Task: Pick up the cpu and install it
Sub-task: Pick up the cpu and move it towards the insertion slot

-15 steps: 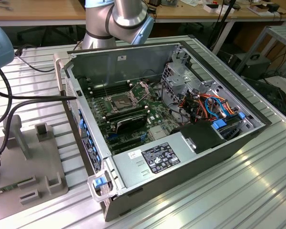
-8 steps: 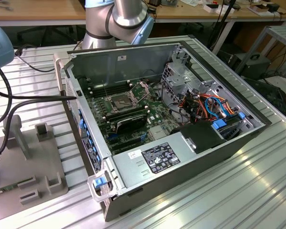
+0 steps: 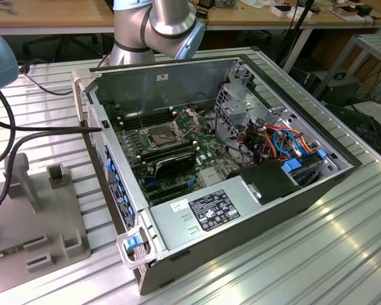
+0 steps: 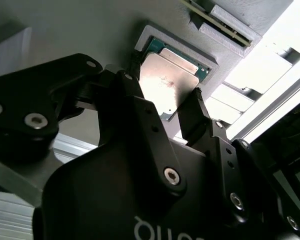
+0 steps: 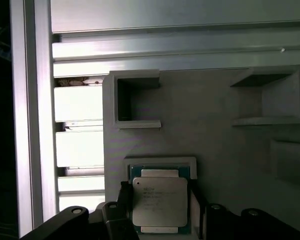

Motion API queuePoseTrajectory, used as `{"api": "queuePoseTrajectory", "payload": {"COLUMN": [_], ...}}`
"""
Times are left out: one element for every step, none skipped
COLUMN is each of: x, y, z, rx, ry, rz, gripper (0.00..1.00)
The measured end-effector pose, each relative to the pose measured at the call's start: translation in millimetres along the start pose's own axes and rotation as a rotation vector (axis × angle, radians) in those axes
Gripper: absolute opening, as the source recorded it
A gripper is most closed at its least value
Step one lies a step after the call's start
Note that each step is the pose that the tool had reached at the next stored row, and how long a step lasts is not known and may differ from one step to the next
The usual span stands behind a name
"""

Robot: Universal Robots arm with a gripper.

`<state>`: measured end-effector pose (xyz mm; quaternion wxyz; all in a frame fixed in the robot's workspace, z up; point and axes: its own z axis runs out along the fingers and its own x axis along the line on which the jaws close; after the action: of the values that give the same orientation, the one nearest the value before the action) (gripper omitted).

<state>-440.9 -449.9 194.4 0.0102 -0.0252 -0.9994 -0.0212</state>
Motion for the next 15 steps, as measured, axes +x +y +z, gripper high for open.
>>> {"api": "queuePoseTrajectory", "payload": {"x": [0.0, 0.1, 0.1, 0.2, 0.1, 0.1, 0.1, 0.2, 0.3, 0.2, 0.3, 0.4, 0.4, 0.4, 0.5], "y": [0.0, 0.1, 0.2, 0.3, 0.4, 0.4, 0.4, 0.4, 0.4, 0.5, 0.6, 0.7, 0.8, 0.9, 1.0], "z": [-1.5, -3.0, -4.5, -7.0, -8.3, -8.6, -9.0, -10.1, -11.3, -13.5, -15.5, -17.7, -19.3, -21.3, -23.5], "rx": [0.0000, 0.0000, 0.0000, 0.0000, -0.0001, -0.0003, 0.0000, 0.0007, 0.0008, 0.0007, 0.0009, 0.0011, 0.0015, 0.0021, 0.0023], "ry": [0.0000, 0.0000, 0.0000, 0.0000, -0.0001, -0.0003, -0.0001, 0.0002, 0.0001, 0.0000, 0.0000, 0.0000, 0.0000, -0.0001, -0.0001], "rz": [0.000, 0.000, 0.000, 0.000, 0.000, 0.000, 0.000, 0.000, 0.000, 0.000, 0.000, 0.000, 0.000, 0.000, 0.000], "gripper": [0.55, 0.55, 0.55, 0.55, 0.55, 0.55, 0.55, 0.55, 0.55, 0.55, 0.55, 0.55, 0.55, 0.55, 0.55]}}
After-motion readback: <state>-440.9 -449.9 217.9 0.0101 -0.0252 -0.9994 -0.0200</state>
